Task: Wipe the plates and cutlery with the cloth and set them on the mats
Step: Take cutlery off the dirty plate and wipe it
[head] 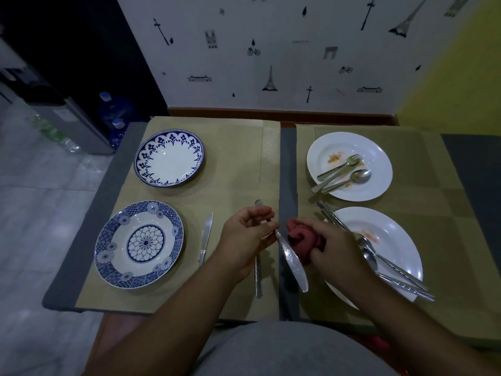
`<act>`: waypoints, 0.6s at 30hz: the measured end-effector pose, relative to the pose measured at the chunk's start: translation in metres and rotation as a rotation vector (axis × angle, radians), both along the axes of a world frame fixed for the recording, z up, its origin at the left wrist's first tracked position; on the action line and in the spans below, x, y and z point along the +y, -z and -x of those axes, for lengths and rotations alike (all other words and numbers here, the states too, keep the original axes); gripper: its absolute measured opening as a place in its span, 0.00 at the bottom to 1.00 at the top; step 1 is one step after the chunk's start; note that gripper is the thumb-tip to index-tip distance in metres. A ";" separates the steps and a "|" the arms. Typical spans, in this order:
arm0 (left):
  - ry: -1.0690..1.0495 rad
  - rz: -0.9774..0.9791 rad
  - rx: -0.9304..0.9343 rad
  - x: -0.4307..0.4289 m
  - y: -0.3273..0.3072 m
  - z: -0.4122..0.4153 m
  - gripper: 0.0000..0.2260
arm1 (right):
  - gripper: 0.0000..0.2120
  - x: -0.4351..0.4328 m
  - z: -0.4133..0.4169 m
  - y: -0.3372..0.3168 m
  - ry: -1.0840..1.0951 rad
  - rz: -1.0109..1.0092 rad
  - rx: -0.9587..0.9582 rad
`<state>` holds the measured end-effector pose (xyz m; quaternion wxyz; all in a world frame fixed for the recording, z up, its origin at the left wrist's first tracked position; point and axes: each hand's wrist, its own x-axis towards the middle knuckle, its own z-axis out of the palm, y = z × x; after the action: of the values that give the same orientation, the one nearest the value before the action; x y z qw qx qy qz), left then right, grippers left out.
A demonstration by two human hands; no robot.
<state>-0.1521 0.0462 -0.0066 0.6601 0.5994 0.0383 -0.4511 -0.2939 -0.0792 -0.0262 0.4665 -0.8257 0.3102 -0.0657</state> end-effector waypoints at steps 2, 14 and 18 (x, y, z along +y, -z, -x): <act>-0.001 -0.022 -0.026 0.000 0.004 0.000 0.13 | 0.30 0.000 0.000 0.000 -0.004 0.001 0.005; -0.215 0.024 0.012 -0.006 0.016 -0.004 0.26 | 0.28 -0.013 -0.003 0.009 -0.079 -0.037 -0.004; -0.163 0.073 0.153 -0.005 0.017 -0.003 0.18 | 0.30 -0.020 -0.004 0.010 -0.100 -0.057 -0.017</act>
<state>-0.1496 0.0414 -0.0234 0.7112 0.5338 0.1207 -0.4413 -0.2899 -0.0988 -0.0366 0.4949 -0.8262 0.2662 -0.0404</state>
